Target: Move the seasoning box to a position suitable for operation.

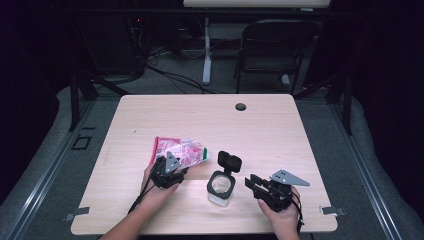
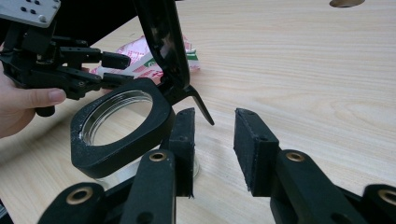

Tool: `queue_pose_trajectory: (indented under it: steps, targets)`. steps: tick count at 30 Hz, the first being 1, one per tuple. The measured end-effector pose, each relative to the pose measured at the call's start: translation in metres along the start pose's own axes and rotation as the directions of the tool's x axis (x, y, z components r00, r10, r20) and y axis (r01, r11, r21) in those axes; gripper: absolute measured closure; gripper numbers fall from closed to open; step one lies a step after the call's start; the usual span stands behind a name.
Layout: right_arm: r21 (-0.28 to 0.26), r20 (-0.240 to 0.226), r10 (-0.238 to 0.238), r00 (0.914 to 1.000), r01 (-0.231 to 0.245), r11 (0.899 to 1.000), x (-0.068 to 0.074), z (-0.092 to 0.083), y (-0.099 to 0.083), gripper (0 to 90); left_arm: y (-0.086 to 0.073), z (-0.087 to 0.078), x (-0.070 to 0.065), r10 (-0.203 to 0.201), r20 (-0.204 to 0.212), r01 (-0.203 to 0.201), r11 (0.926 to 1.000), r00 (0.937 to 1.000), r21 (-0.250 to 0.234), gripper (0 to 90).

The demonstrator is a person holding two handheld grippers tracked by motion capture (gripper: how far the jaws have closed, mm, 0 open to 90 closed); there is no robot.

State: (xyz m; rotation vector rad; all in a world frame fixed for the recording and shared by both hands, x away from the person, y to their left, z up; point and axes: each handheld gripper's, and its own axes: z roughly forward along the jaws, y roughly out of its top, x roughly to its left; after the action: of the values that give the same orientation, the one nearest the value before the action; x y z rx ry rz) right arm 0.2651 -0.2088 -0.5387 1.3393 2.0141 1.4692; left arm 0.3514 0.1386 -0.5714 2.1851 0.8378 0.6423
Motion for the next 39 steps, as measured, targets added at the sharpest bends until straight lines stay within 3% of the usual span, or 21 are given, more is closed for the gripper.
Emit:
queue_pose_trajectory:
  steps: [3,7,12,27,39]
  targets:
    - [0.001,0.002,-0.001,1.0000,0.001,1.000,0.000,0.000,0.000,69.0,0.001,0.002,0.000,-0.001,-0.009,0.001,1.0000,1.0000,-0.003,49.5]
    - [0.001,0.001,0.001,1.0000,-0.001,1.000,0.000,0.000,0.000,68.8,0.004,0.005,-0.003,0.040,-0.043,-0.040,0.9992,0.9983,0.004,46.8]
    - [0.000,0.002,0.000,1.0000,0.000,1.000,0.000,-0.001,0.000,68.6,0.004,0.011,-0.004,0.048,-0.064,-0.048,0.9988,0.9968,0.005,46.4]
    - [-0.008,0.001,0.003,1.0000,-0.003,1.000,-0.001,-0.001,-0.001,68.5,0.003,0.011,0.003,-0.002,-0.012,0.002,1.0000,0.9999,-0.008,65.2]
    - [-0.007,0.003,0.004,1.0000,-0.004,1.000,-0.002,-0.002,-0.001,68.5,0.002,0.015,0.005,-0.023,-0.006,0.023,0.9997,0.9997,-0.001,75.7]
